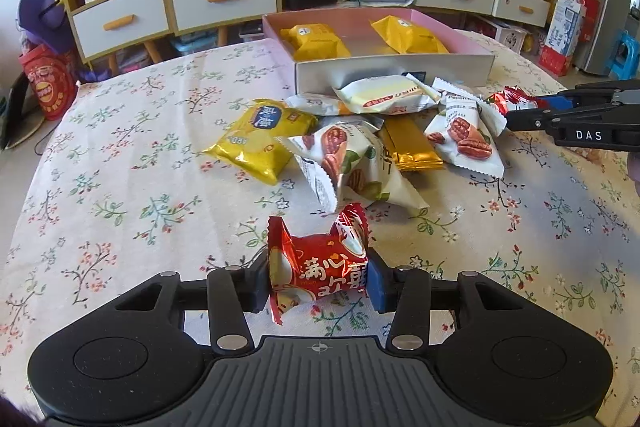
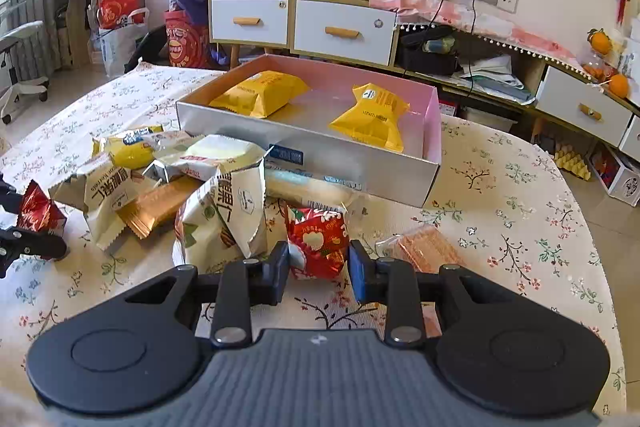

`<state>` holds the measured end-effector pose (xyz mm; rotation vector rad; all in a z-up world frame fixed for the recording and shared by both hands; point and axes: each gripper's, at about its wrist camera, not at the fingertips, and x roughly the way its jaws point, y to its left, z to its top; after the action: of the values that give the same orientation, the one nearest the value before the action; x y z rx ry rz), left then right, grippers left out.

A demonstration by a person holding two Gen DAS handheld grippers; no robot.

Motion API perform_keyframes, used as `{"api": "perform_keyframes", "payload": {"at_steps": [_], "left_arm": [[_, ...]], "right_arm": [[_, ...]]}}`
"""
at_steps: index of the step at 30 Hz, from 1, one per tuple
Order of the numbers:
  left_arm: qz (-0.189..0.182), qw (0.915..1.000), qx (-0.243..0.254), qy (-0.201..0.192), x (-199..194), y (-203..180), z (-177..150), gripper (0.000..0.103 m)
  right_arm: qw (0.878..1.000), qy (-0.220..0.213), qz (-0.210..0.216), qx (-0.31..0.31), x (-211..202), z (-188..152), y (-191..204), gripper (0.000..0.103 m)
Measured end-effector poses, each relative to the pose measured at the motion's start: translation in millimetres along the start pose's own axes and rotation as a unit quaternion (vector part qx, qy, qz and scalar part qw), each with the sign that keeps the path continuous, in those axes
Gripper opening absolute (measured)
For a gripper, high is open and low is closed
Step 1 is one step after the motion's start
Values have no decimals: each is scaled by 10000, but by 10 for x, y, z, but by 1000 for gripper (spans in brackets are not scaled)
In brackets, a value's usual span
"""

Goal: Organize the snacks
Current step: 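Carry both red candies into the pink box and open both tools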

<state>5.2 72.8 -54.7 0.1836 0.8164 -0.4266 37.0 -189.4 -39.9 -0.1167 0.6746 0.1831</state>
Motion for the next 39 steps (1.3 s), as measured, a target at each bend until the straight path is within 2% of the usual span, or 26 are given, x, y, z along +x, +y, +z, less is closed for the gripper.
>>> {"api": "perform_keyframes", "payload": {"at_steps": [10, 13, 19, 25, 30, 39], "left_arm": [[80, 9994, -211, -273, -195, 94, 110, 44], [69, 9994, -258, -235, -181, 88, 135, 44], [7, 9995, -222, -213, -152, 9, 183, 44], [-25, 9993, -244, -279, -163, -34, 251, 44], [-24, 9991, -269, -319, -190, -46, 284, 44], [-9, 9978, -456, -481, -257, -24, 432, 44]], "right_arm": [[9998, -169, 80, 108, -57, 117, 9, 24], [9998, -7, 154, 114, -5, 103, 19, 25], [9994, 304, 132, 113, 127, 68, 46, 32], [9992, 388, 72, 45, 213, 73, 74, 34], [9997, 187, 133, 5, 147, 81, 49, 25], [9997, -84, 192, 85, 14, 189, 5, 24]]}}
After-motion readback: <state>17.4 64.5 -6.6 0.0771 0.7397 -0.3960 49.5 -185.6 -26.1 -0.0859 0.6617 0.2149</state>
